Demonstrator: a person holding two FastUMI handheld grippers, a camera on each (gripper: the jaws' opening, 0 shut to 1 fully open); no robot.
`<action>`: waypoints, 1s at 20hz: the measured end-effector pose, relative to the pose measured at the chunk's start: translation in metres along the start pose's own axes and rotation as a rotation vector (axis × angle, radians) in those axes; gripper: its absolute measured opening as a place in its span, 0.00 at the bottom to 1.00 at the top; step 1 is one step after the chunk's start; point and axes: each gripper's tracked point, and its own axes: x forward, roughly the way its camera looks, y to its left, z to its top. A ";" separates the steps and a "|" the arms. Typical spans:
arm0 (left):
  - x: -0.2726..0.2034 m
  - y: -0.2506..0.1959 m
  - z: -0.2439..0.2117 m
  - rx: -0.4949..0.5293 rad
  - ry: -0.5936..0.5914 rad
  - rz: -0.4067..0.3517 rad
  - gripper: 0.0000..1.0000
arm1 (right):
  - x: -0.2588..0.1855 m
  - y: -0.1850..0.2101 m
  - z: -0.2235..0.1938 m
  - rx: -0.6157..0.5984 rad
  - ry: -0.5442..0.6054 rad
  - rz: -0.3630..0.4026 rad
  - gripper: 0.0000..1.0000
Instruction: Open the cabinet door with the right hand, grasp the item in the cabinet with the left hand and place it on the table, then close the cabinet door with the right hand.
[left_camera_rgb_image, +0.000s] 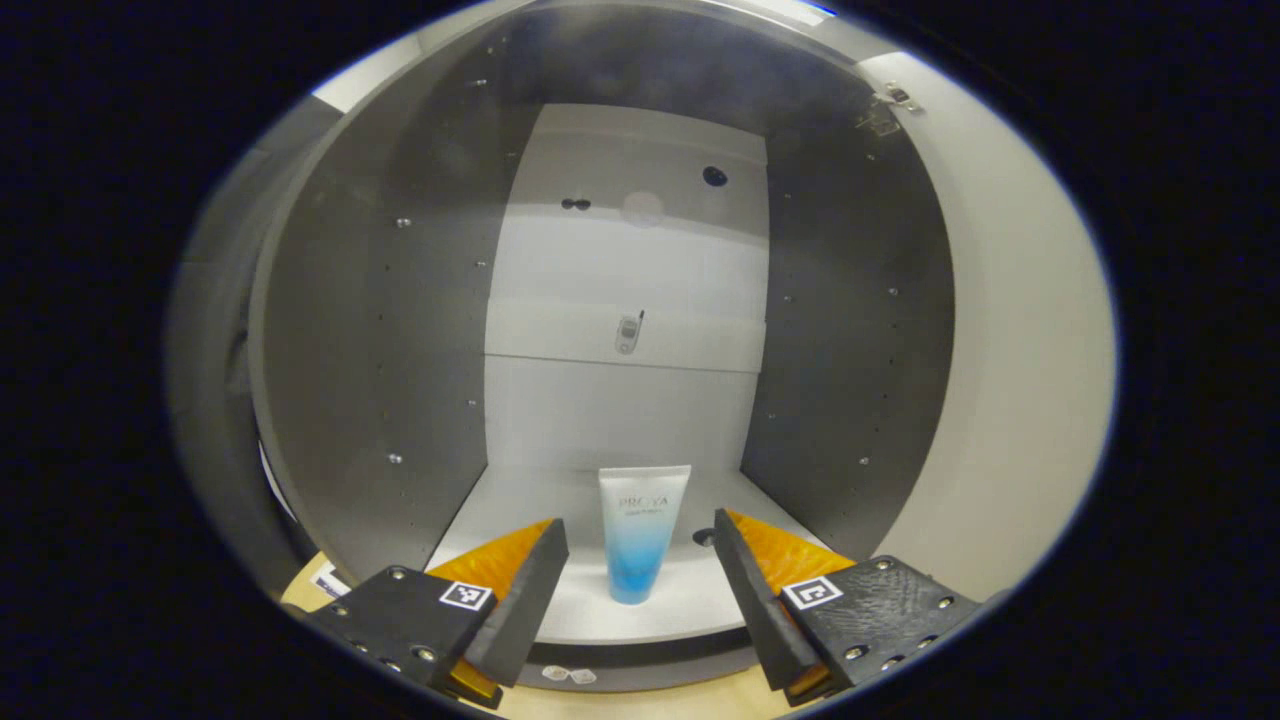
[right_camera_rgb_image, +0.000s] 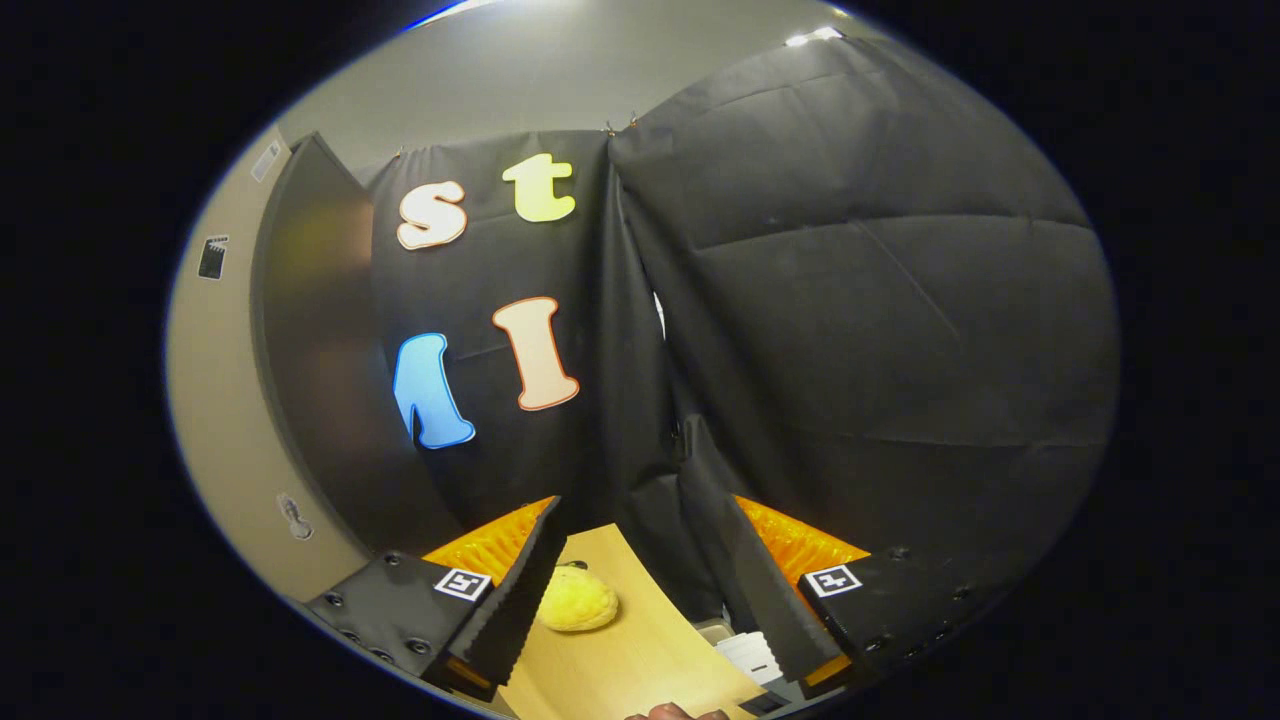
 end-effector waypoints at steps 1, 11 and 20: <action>0.007 -0.002 -0.003 -0.002 0.006 0.002 0.88 | 0.002 -0.004 0.000 -0.003 0.003 -0.009 0.98; 0.036 -0.007 -0.004 0.017 0.015 0.047 0.76 | 0.005 -0.029 -0.011 0.016 0.035 -0.068 0.92; 0.038 -0.003 -0.003 -0.008 0.005 0.048 0.54 | 0.011 -0.040 -0.015 0.074 0.040 -0.069 0.92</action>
